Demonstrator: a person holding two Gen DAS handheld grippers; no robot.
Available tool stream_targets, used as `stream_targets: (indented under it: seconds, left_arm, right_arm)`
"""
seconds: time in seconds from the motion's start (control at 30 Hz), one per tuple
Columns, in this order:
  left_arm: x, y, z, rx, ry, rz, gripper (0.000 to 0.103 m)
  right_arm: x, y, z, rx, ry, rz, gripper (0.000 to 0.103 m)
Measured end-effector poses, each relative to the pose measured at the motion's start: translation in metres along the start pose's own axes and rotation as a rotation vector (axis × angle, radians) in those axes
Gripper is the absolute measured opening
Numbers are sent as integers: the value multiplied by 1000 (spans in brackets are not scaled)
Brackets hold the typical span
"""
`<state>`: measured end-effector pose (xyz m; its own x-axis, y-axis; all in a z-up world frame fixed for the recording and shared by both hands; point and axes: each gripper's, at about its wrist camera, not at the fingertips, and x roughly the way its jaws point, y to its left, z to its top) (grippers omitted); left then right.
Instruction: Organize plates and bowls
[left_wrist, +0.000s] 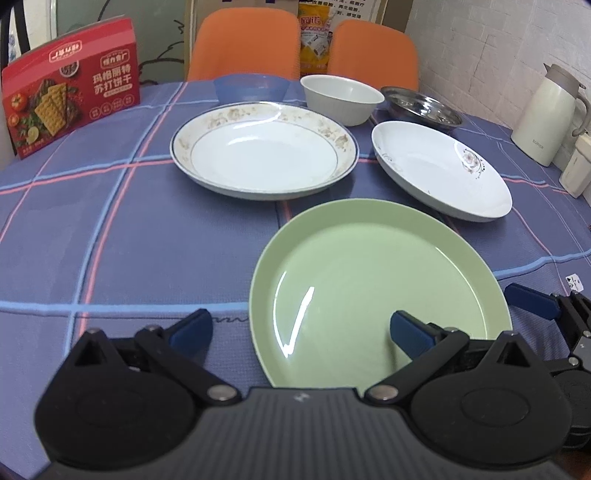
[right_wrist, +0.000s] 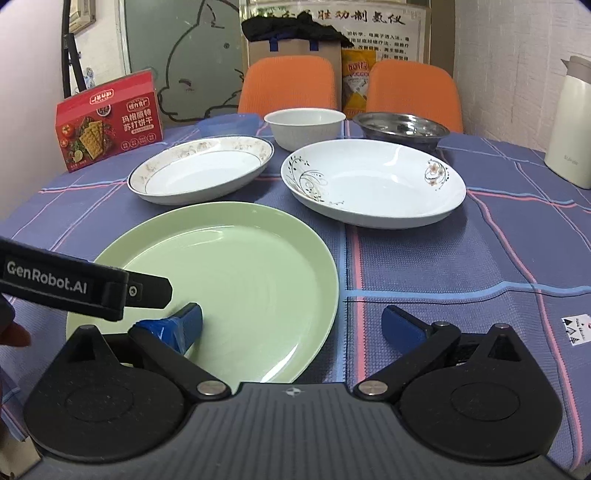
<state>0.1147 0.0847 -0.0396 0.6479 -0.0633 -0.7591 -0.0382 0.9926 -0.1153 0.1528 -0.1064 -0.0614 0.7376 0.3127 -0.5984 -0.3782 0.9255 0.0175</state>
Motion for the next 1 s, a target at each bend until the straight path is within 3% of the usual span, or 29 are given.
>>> stream_targets:
  seconds: [0.13, 0.27, 0.37, 0.4, 0.43, 0.63, 0.87, 1.0]
  left_arm:
    - [3, 3, 5, 0, -2, -1, 102]
    - [5, 6, 8, 11, 5, -19, 102]
    - [4, 5, 6, 34, -7, -13, 98]
    - [4, 5, 6, 41, -13, -14, 88]
    - [2, 4, 6, 51, -27, -14, 63]
    - [-1, 6, 12, 16, -23, 4, 32]
    - [-31, 31, 12, -18, -79, 78, 32]
    - [-36, 58, 3, -69, -65, 116, 32]
  right_arm:
    - [7, 2, 21, -17, 94, 7, 88]
    - [9, 15, 25, -120, 70, 48, 87]
    - [15, 11, 21, -74, 74, 113, 87]
    - [14, 12, 20, -80, 71, 113, 86]
    - [14, 13, 20, -76, 72, 113, 85]
    - [7, 14, 19, 18, 53, 131, 77]
    - [-2, 41, 28, 27, -11, 181, 78]
    - [7, 64, 30, 16, -9, 233, 78]
